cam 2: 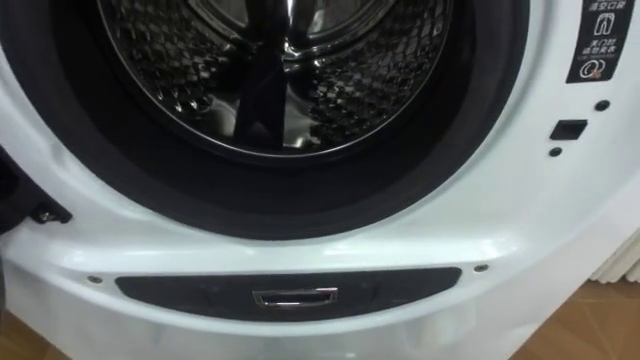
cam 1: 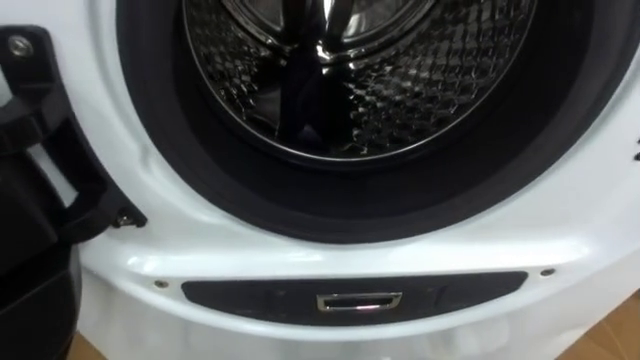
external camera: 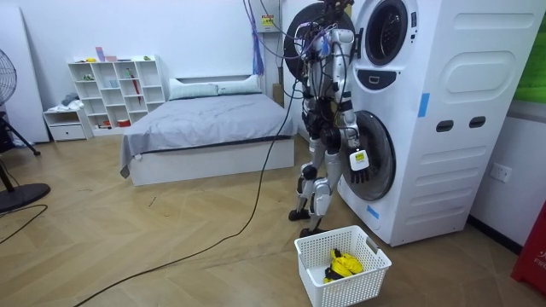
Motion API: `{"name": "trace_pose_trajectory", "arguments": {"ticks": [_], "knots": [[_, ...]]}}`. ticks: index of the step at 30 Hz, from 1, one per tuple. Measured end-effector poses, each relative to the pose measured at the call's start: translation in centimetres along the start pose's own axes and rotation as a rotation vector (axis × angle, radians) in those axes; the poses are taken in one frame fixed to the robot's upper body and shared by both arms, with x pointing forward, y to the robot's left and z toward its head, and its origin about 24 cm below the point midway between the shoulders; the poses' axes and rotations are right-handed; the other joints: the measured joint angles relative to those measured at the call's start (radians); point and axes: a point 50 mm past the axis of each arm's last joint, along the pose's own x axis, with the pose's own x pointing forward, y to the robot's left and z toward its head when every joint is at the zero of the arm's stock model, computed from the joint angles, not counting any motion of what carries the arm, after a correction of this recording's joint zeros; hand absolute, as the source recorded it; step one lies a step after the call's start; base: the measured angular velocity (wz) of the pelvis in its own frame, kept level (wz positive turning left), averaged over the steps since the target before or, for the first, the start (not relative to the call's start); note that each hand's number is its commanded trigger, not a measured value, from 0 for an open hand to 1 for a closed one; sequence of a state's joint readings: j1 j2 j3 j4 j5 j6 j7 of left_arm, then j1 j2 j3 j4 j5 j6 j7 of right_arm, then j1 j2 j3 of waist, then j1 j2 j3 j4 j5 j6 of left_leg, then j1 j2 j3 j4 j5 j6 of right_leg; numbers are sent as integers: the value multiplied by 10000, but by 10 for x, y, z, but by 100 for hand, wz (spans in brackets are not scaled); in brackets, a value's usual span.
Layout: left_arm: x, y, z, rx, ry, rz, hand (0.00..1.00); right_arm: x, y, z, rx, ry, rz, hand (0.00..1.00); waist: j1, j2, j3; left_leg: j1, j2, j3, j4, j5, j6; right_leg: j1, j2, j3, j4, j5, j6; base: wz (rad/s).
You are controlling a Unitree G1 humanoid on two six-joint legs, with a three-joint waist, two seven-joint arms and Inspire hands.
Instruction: Pick clothes from washing machine
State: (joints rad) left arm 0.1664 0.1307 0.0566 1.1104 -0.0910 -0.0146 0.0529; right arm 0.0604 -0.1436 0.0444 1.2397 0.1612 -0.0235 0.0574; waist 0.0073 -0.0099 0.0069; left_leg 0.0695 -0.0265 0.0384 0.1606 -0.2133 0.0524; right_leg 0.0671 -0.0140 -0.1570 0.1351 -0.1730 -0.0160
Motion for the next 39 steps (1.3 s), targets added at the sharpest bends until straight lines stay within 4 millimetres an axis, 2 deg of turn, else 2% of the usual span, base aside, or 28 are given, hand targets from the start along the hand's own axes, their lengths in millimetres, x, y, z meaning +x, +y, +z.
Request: {"name": "trace_pose_trajectory", "arguments": {"ticks": [11, 16, 19, 20, 22, 25, 26, 27, 28, 29, 30, 31, 32, 33, 34, 35, 36, 37, 38, 39], "knots": [[-1, 3, -6, 53, 148, 106, 0, -2, -3, -10, 600, 61, -51, 0, -13, 137, -6, 123, 86, -1, -85, -1, 0, 52, 51, 7, 42, 8, -8, 0], [-2, 3, -10, -28, 262, 170, 0, -3, -4, -8, 654, -145, -68, 0, -45, 227, 8, 108, 114, -13, -73, -24, -26, 38, 70, -88, 85, 14, -20, 2], [-2, 3, -9, 71, 210, 190, 0, -3, -5, -5, 582, -271, -83, 0, -22, 293, 34, 76, 174, -85, 187, -193, -58, -31, 135, -104, 194, -21, -65, -2], [-2, 3, -9, 83, 198, 193, 0, -2, -5, -2, 417, -331, -67, 0, 10, 308, 0, -100, 244, -42, 539, -356, -94, -164, 187, -99, 324, -55, -114, -11], [-2, 4, -11, 49, 240, 202, 0, -2, -5, 3, 190, -566, -27, 0, 52, 314, 24, -487, 302, 10, 1230, -460, -178, -328, 234, -75, 539, -107, -199, -4], [-1, 2, 2, 22, -251, 38, 0, -1, -7, 14, -109, -879, -111, 0, 57, 324, 16, -1490, 334, -54, 3018, -513, -298, -552, 293, -85, 646, -130, -347, -5], [-1, 1, 8, 50, -536, -84, 0, -1, -11, 18, -150, -1003, -240, 0, 9, 401, -28, -1870, 429, -175, 3658, -542, -423, -720, 265, -158, 737, -106, -458, -8], [-1, 0, 11, 11, -646, -130, 0, -2, -13, 19, -118, -1066, -326, 0, 3, 432, -22, -2044, 517, -154, 4065, -603, -518, -794, 279, -265, 785, -104, -531, -24], [-1, -4, 12, -37, -657, -222, 0, -1, -16, 23, -177, -1181, -418, 0, 11, 537, 22, -2236, 834, -55, 5385, -648, -563, -858, 349, -473, 1046, -149, -651, -49], [-1, -6, 9, -61, -525, -309, 0, -1, -17, 26, -205, -1281, -445, 0, -58, 697, -52, -2047, 1121, 63, 6508, -547, -731, -845, 496, -637, 1223, -207, -747, -47], [-1, -6, 10, -78, -534, -368, 0, -1, -16, 27, -201, -1312, -451, 0, -193, 753, -62, -1895, 1262, 25, 6904, -484, -835, -828, 574, -757, 1277, -228, -786, -6], [1, -7, 17, -94, -667, -462, 0, -1, -16, 28, -188, -1343, -437, 0, -573, 789, -36, -1549, 1477, -165, 7176, -437, -904, -867, 656, -998, 1457, -258, -859, 39], [2, -11, 29, 4, -931, -601, 0, -2, -17, 25, -160, -1243, -498, 0, -698, 752, -9, -1069, 1623, -266, 6851, -421, -935, -1101, 653, -1234, 1852, -286, -905, 48], [4, -17, 45, 198, -1342, -862, 0, -2, -18, 24, -105, -1168, -604, 0, -700, 725, 45, -586, 1721, -324, 6189, -594, -1196, -1418, 628, -1415, 2231, -275, -930, 28], [4, -20, 53, 312, -1536, -992, 0, -2, -18, 24, -80, -1150, -668, 0, -697, 768, 37, -370, 1723, -319, 5723, -893, -1345, -1567, 591, -1449, 2354, -269, -938, 10], [4, -26, 65, 507, -1832, -1186, 0, -2, -19, 24, 1, -1112, -766, 0, -674, 669, 110, -54, 1716, -169, 4892, -1416, -1415, -1928, 503, -1581, 2476, -221, -955, 5], [4, -28, 68, 626, -1933, -1264, 0, -2, -19, 24, 32, -1107, -803, 0, -674, 674, 104, 2, 1734, -159, 4562, -1675, -1413, -2060, 494, -1694, 2443, -146, -938, 0], [4, -32, 78, 917, -2166, -1368, 0, -1, -19, 26, 62, -1183, -871, 0, -659, 720, 108, 35, 1793, -162, 4026, -2138, -1448, -2336, 525, -1791, 2429, 61, -918, -3], [4, -35, 81, 1103, -2236, -1444, 0, -2, -18, 29, 130, -1289, -896, 0, -635, 772, 106, -2, 1802, -155, 3504, -2486, -1375, -2629, 529, -1834, 2450, 356, -915, -8], [4, -36, 84, 1170, -2297, -1478, 0, -2, -18, 30, 206, -1294, -924, 0, -569, 787, 104, -32, 1777, -120, 3254, -2614, -1267, -2816, 514, -1830, 2486, 548, -921, -12]]}}
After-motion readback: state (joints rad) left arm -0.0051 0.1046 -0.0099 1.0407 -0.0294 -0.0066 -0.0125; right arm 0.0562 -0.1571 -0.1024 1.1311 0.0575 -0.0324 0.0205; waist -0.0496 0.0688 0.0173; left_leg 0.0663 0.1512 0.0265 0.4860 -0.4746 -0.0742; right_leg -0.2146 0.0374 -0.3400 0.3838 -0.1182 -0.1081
